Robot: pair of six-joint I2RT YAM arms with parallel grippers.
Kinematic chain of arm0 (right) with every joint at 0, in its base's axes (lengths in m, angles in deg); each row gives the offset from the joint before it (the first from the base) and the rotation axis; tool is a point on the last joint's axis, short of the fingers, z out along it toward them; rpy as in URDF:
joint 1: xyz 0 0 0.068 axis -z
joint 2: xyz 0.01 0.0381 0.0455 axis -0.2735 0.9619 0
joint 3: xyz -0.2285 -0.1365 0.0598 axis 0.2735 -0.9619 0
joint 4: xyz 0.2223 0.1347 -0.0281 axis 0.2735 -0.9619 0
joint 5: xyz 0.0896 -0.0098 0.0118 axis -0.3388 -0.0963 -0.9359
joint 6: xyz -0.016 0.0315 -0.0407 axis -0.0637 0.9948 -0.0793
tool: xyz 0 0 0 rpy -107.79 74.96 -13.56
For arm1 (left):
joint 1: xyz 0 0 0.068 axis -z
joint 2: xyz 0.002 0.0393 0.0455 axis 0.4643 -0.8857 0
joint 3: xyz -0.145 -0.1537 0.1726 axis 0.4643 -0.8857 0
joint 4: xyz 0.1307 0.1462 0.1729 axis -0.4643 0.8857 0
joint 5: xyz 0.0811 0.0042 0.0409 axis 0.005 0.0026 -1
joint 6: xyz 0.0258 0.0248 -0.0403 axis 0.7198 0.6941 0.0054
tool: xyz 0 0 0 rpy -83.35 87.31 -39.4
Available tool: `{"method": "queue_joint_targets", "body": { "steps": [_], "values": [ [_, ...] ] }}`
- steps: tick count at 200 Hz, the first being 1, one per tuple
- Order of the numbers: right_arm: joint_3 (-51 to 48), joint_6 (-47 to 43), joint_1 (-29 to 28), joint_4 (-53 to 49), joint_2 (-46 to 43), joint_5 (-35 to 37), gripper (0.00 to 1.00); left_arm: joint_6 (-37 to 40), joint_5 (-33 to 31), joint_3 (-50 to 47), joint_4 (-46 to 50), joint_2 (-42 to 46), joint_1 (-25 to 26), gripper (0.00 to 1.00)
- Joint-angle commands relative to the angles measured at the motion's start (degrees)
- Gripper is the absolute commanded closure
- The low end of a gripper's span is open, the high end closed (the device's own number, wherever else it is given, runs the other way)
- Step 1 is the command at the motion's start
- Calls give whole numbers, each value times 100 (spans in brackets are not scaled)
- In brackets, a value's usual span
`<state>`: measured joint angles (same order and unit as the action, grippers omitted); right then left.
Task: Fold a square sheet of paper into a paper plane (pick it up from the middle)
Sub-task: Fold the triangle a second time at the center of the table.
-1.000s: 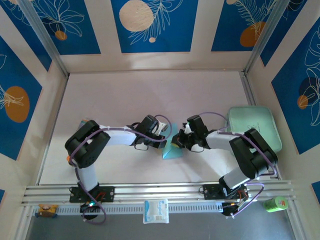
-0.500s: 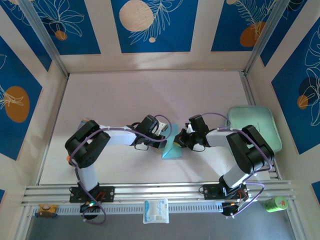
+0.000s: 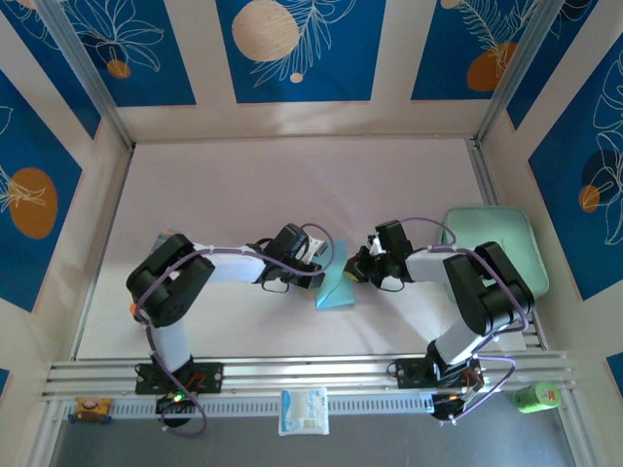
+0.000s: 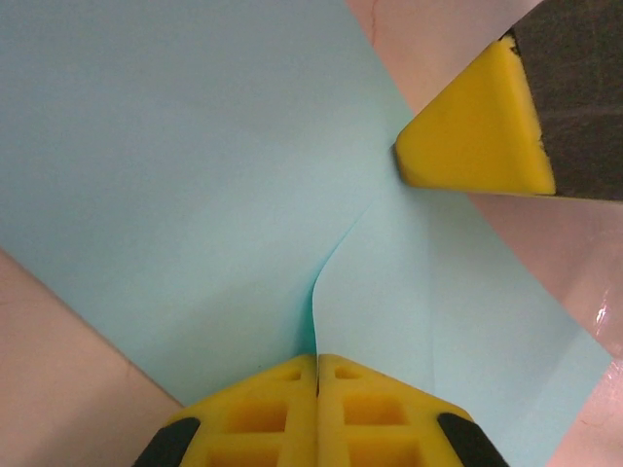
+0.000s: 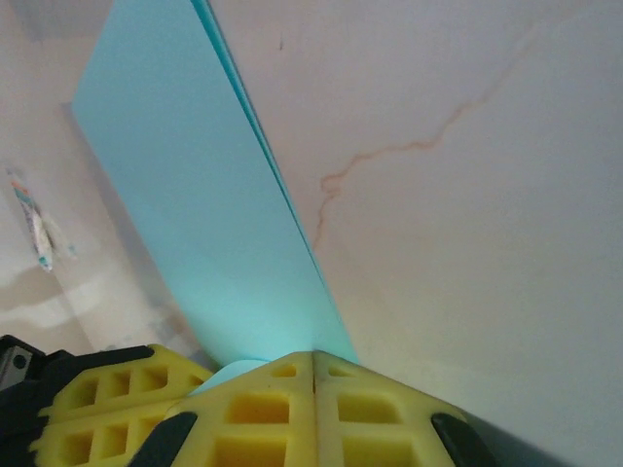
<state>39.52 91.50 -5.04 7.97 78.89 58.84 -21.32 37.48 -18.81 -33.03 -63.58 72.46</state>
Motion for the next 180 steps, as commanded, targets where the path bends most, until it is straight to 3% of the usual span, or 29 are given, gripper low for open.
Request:
{"method": "queue_joint_targets", "body": {
  "steps": [1,77,128,180],
  "values": [
    [-121,32,51,-325,204,199,99,8,61,-8,230,-111,-50,98],
    [123,-85,-258,-502,-742,-32,98,8,56,9,245,-91,-50,98],
    [114,135,-679,-48,-315,-116,98,-1,69,17,245,-105,-51,98],
    [-93,47,-639,-174,187,84,100,-17,77,35,263,-64,-43,97]
  ]
}}
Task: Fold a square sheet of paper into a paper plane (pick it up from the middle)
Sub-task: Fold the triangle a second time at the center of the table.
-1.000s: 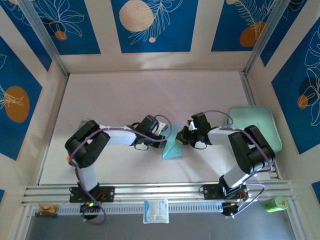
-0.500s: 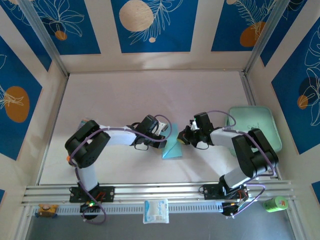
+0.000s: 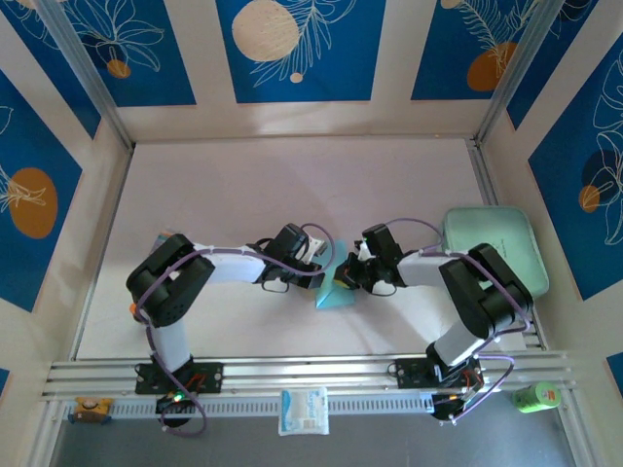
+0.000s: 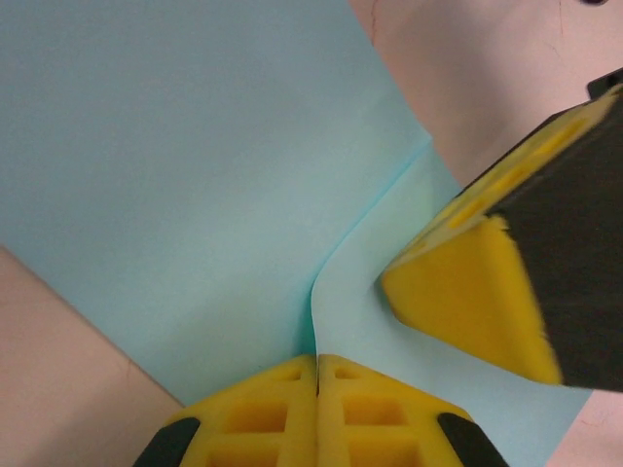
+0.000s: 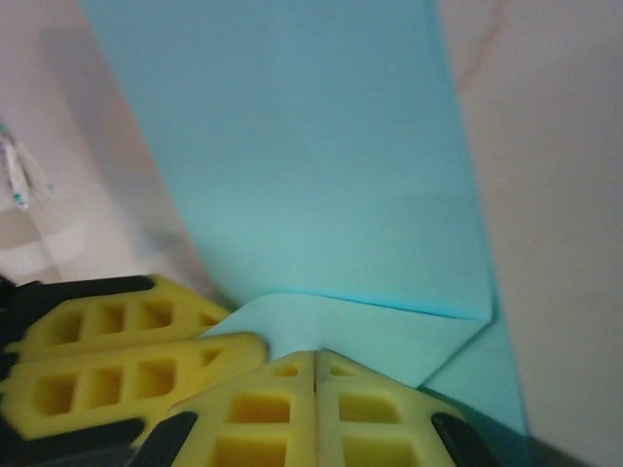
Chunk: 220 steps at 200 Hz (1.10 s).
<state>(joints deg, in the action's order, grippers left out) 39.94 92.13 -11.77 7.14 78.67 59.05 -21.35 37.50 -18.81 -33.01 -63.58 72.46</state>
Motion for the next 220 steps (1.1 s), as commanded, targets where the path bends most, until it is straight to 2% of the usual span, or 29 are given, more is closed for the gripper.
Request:
{"method": "queue_joint_targets", "body": {
  "steps": [1,24,45,57,73,86,99,122,149,174,220],
  "values": [
    [-143,-21,37,-89,214,62,100,-15,75,39,260,-59,-42,97],
    [-288,-33,69,-25,288,46,100,-57,49,68,286,121,-50,93],
    [-301,-49,100,-18,273,35,100,-71,-100,161,454,378,-44,82],
    [-294,-43,101,-22,254,42,100,-82,-182,199,559,541,-50,70],
    [-274,-21,101,-37,262,42,100,-108,-320,201,729,783,-45,62],
    [-277,8,101,-57,267,59,100,-193,-345,144,784,984,-50,60],
    [-286,25,109,-53,272,77,100,-251,-163,90,819,1128,-50,63],
    [-303,54,110,-61,241,96,100,-422,495,55,791,1194,-17,81],
    [-305,62,117,-70,236,106,100,-749,1313,43,546,971,59,94],
    [-303,54,118,-76,234,104,100,-1094,1763,44,197,678,120,97],
    [-318,63,128,-52,232,81,100,-1354,1912,94,-100,295,172,96]
  ]
}}
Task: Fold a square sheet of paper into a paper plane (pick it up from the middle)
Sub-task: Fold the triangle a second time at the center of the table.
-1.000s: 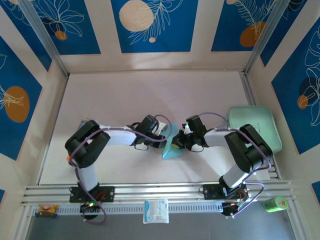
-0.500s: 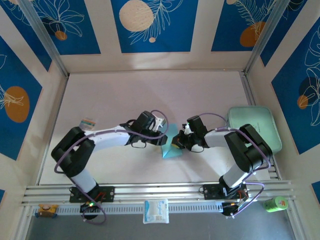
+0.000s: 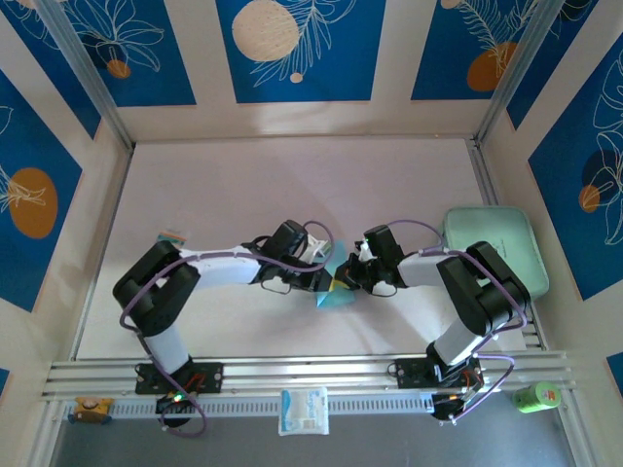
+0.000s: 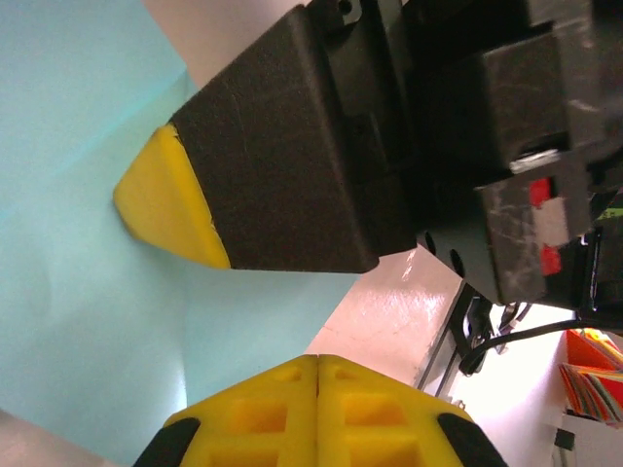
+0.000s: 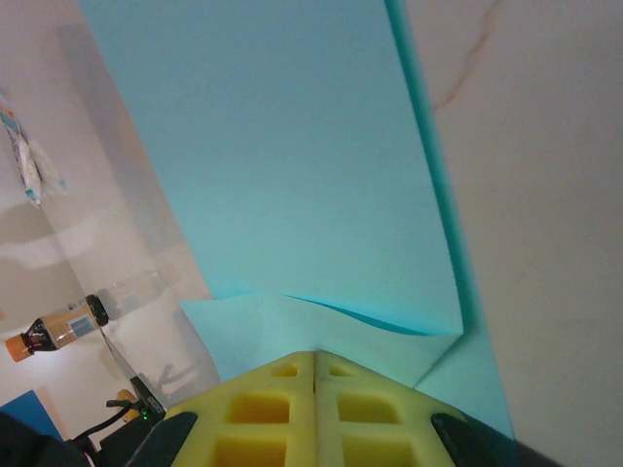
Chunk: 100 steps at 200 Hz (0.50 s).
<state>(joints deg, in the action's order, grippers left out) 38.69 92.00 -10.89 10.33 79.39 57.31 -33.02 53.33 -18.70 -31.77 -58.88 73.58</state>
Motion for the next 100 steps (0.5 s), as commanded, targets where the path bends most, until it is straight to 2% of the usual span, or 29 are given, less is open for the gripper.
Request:
{"method": "queue_joint_targets", "body": {
  "steps": [1,100],
  "values": [
    [-193,76,40,-371,158,255,100,-186,335,84,-224,-182,60,97],
    [-202,77,57,-422,125,261,100,195,172,356,428,-575,226,96]
  ]
}}
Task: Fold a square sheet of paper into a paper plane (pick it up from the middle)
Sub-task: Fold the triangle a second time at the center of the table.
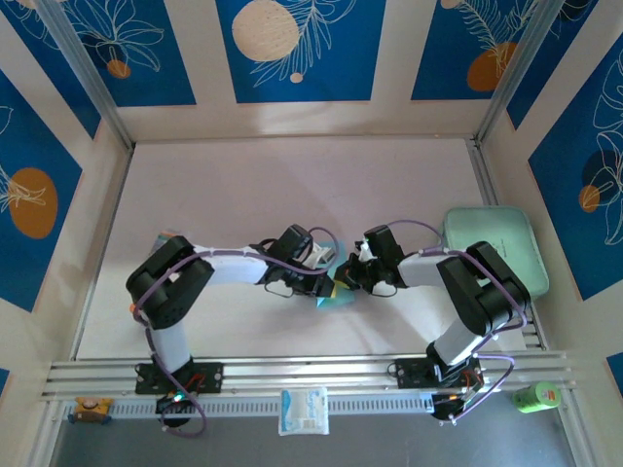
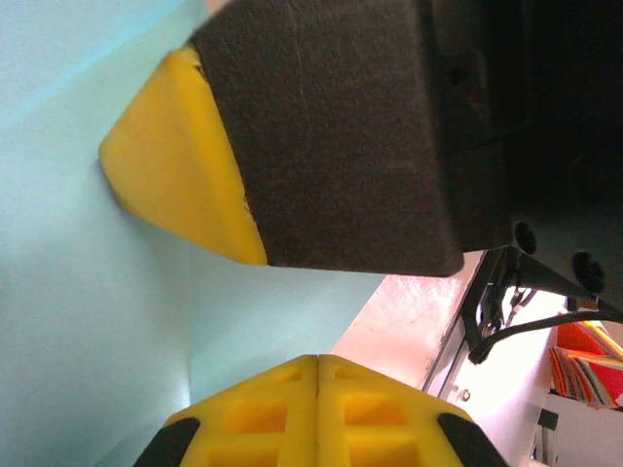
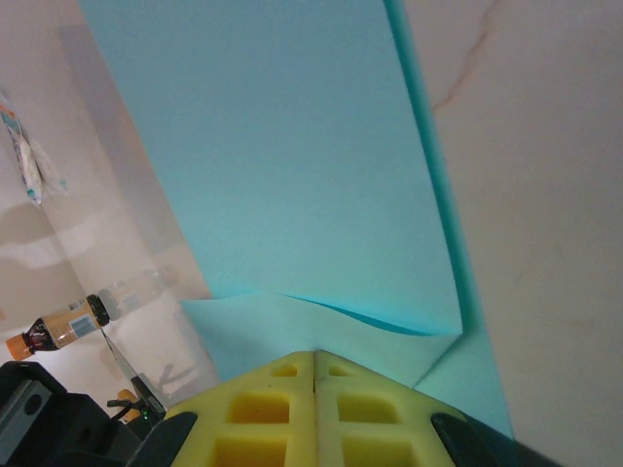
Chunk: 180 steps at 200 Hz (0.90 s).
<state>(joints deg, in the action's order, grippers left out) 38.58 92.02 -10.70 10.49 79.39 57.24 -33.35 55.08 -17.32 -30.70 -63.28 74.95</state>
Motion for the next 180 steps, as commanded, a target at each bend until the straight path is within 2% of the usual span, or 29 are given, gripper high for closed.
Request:
{"method": "queue_joint_targets", "body": {
  "steps": [1,51,180],
  "values": [
    [-191,74,37,-438,123,264,100,227,-12,219,320,-137,88,95],
    [-198,65,45,-440,119,269,100,453,-281,251,651,-198,92,95],
    [-224,29,99,-459,113,252,100,456,-328,-50,451,-190,88,94]
  ]
}}
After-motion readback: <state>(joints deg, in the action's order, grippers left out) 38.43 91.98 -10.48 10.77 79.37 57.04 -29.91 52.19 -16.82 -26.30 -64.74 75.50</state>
